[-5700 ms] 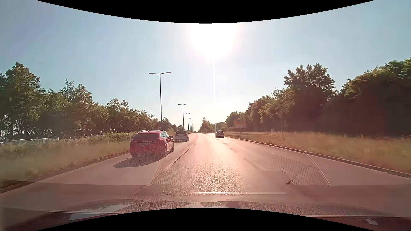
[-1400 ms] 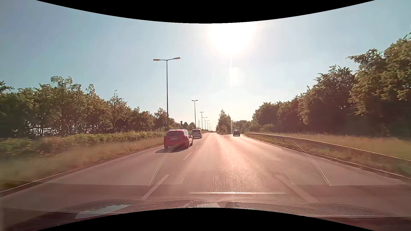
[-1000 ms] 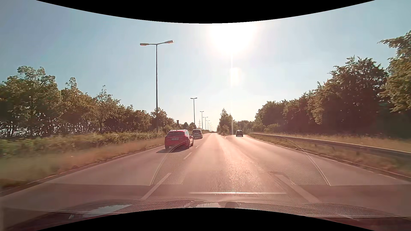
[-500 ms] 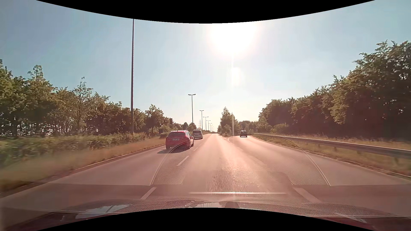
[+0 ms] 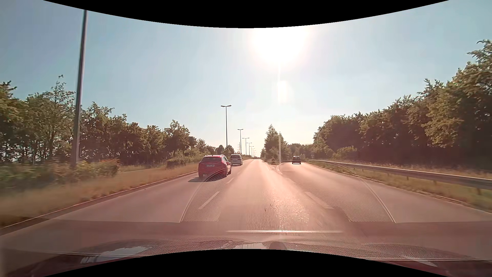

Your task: Follow the waypoints while adhering to traffic rules and regulations

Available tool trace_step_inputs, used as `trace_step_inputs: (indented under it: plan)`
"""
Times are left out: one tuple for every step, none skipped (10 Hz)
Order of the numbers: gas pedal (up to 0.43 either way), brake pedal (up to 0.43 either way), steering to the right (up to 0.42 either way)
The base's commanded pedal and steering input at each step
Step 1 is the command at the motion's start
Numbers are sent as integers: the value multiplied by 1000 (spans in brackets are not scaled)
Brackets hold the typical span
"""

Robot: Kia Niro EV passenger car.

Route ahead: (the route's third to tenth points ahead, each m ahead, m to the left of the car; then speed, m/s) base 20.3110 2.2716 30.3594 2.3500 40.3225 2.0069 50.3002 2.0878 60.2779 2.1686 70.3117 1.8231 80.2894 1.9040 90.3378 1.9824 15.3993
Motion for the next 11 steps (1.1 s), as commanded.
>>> trace_step_inputs:
  plan:
    - [240,6,-4]
    - [240,0,-4]
    - [240,6,-5]
    - [240,6,-6]
    - [240,6,-8]
    - [240,6,-9]
    - [240,6,-9]
    - [240,6,-8]
    - [240,6,-8]
    - [240,6,-7]
    - [240,6,-7]
